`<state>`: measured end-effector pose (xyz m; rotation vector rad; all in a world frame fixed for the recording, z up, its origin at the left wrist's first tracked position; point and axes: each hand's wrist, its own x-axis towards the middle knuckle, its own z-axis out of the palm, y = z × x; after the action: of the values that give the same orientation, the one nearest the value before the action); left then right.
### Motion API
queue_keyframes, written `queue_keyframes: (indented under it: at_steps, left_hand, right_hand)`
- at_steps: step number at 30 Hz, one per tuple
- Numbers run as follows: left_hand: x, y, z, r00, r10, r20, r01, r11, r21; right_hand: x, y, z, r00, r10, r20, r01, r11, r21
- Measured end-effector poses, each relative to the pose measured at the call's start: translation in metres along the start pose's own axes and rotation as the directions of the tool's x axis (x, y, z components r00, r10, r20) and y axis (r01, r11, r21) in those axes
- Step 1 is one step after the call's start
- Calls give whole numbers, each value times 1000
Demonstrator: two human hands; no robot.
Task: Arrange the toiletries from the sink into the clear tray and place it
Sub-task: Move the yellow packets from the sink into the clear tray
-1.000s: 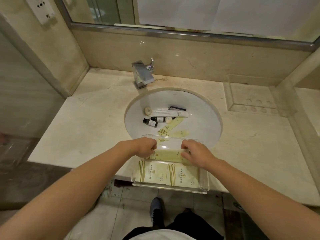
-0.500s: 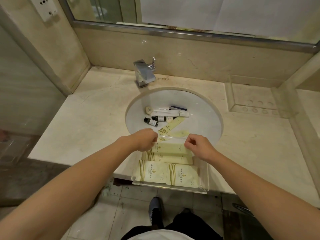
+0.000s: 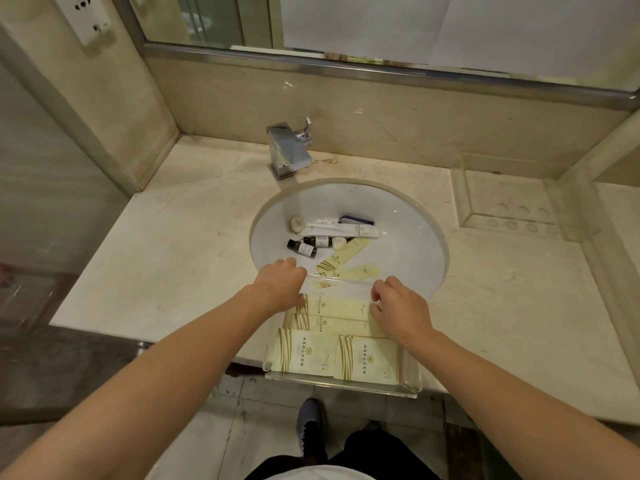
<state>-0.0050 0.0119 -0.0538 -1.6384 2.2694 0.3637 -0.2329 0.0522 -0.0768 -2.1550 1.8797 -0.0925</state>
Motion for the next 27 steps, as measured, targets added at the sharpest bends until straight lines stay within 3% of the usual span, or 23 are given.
queue_keyframes:
  at_steps: [7, 13, 19, 23, 27]
  left_hand:
    - [6, -4, 5, 1000, 11, 14, -12, 999, 30]
    - [13, -8, -5, 999, 3, 50, -2, 1000, -16]
    - [31, -10, -19, 998, -70, 0, 69, 981, -180]
    - [49, -10, -26, 995, -84, 48, 93, 965, -246]
    - [67, -10, -26, 993, -73, 97, 103, 933, -345]
  right_hand:
    - [-5, -5, 13, 998, -53, -36, 51, 996, -69]
    - [1, -7, 10, 984, -64, -164, 36, 985, -171]
    - [28, 0, -6, 962, 45, -270, -58, 998, -40]
    - [56, 13, -18, 980, 190, -52, -189, 982, 28]
    - [77, 28, -18, 937, 283, 204, -301, 952, 61]
